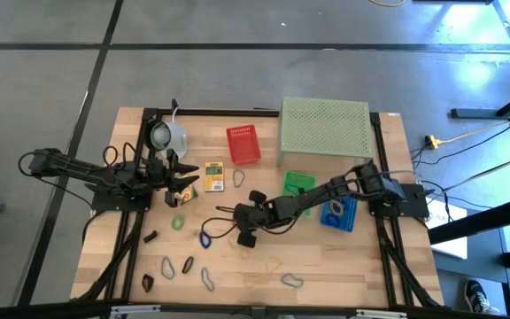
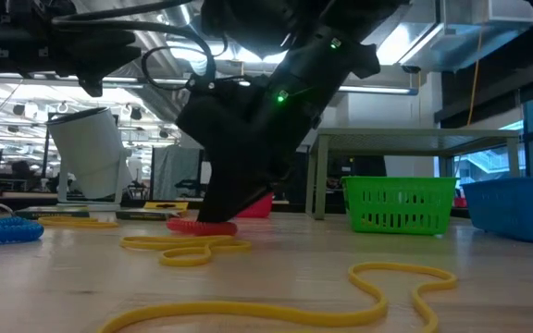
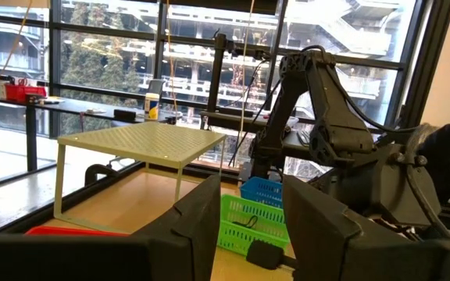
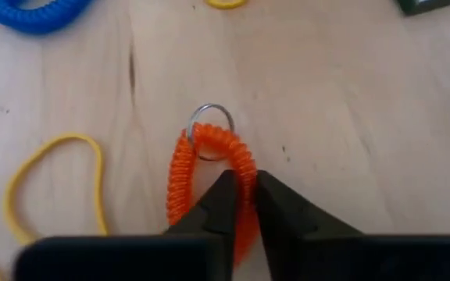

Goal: Pick & Place Office Desk Supplies
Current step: Put the orange spring keychain into the blue bin

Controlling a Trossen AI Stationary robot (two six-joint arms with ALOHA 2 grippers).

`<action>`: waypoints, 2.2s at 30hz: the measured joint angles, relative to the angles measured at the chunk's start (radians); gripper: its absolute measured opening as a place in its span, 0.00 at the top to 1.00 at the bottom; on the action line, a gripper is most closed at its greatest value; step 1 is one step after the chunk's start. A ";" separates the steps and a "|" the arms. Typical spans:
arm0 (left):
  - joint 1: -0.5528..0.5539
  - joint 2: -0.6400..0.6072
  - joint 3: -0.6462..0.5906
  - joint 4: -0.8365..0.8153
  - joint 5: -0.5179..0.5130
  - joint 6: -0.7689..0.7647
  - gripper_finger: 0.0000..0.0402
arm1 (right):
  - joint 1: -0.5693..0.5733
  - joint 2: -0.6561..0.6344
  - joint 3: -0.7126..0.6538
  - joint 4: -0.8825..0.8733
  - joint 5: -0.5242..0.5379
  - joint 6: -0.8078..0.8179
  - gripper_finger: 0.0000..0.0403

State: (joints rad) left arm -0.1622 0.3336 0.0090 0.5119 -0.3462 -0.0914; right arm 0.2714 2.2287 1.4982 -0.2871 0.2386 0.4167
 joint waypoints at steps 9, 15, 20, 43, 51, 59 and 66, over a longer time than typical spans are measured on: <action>0.000 0.000 0.000 0.000 0.000 0.000 0.67 | 0.012 -0.046 -0.008 -0.033 -0.017 -0.086 0.91; 0.000 0.000 0.000 0.000 0.000 0.000 0.67 | 0.009 -0.129 -0.006 -0.104 0.013 -0.113 0.94; 0.000 0.000 0.000 0.000 0.000 0.000 0.67 | 0.015 -0.226 -0.005 -0.169 0.113 -0.136 0.95; 0.000 0.000 0.000 -0.006 0.000 0.000 0.67 | 0.116 -0.696 -0.682 0.849 0.471 -0.198 0.94; 0.000 0.000 0.000 -0.017 0.000 0.000 0.67 | 0.161 -0.696 -0.770 1.124 0.479 -0.244 0.94; 0.000 0.000 0.000 -0.017 0.000 0.000 0.67 | 0.219 -0.708 -0.771 1.004 0.506 -0.242 0.94; 0.000 0.000 0.000 -0.016 0.000 0.000 0.67 | 0.287 -0.852 -0.771 0.590 0.591 -0.006 0.94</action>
State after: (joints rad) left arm -0.1622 0.3336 0.0090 0.4957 -0.3462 -0.0914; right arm 0.5582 1.3767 0.7273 0.3025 0.8294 0.4104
